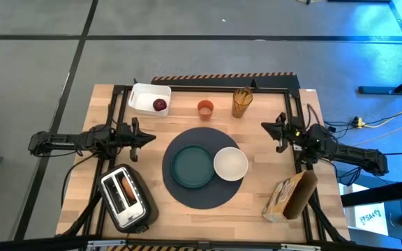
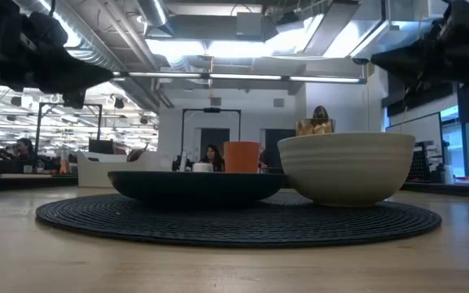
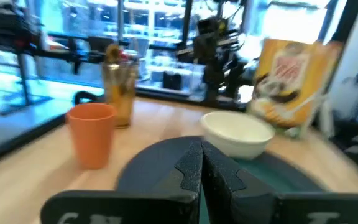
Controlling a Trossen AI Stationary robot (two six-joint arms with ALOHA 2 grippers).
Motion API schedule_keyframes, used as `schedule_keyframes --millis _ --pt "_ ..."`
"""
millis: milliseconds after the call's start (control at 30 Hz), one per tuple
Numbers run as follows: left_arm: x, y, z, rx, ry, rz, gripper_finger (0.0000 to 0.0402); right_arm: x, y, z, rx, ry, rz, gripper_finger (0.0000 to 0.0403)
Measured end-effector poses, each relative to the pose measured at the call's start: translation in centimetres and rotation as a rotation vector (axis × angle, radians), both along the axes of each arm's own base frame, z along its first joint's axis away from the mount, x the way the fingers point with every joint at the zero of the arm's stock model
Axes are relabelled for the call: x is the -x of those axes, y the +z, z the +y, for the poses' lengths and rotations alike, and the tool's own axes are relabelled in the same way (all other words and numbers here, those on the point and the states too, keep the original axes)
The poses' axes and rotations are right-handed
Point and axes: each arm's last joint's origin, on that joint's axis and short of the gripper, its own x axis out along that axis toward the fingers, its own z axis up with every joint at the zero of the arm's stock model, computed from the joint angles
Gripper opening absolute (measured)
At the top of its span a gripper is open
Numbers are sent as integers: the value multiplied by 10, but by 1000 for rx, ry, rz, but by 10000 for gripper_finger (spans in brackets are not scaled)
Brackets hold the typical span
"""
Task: Arrange a breakfast setting
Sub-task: Pour the cereal into the white bowl
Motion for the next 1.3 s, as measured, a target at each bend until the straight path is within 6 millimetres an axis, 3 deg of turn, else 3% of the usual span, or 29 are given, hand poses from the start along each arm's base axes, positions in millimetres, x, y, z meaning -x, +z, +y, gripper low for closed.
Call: schedule_keyframes --millis 333,533,667,767,867,1033,1167,1300 --pt "2 17 -1 53 -32 -165 0 6 6 -9 -276 -288 -183 1" --pt "5 30 -1 151 -44 -308 0 8 8 -10 -290 -347 -218 1" --pt "5 29 2 150 51 -308 0 8 6 -11 -348 -355 -238 1" --pt "5 29 5 247 143 -339 0 5 2 -10 -390 -287 -202 6" --pt "4 36 6 285 166 -313 3 1 -1 -9 -417 -235 -167 32" --pt "-10 62 8 274 266 -182 37 -4 -6 -10 -433 -225 -111 112" --pt "-33 82 11 227 330 -70 73 -7 -10 -11 -455 -235 -70 169" --pt "-56 97 14 214 410 -32 105 -11 -10 -12 -446 -238 -16 192"
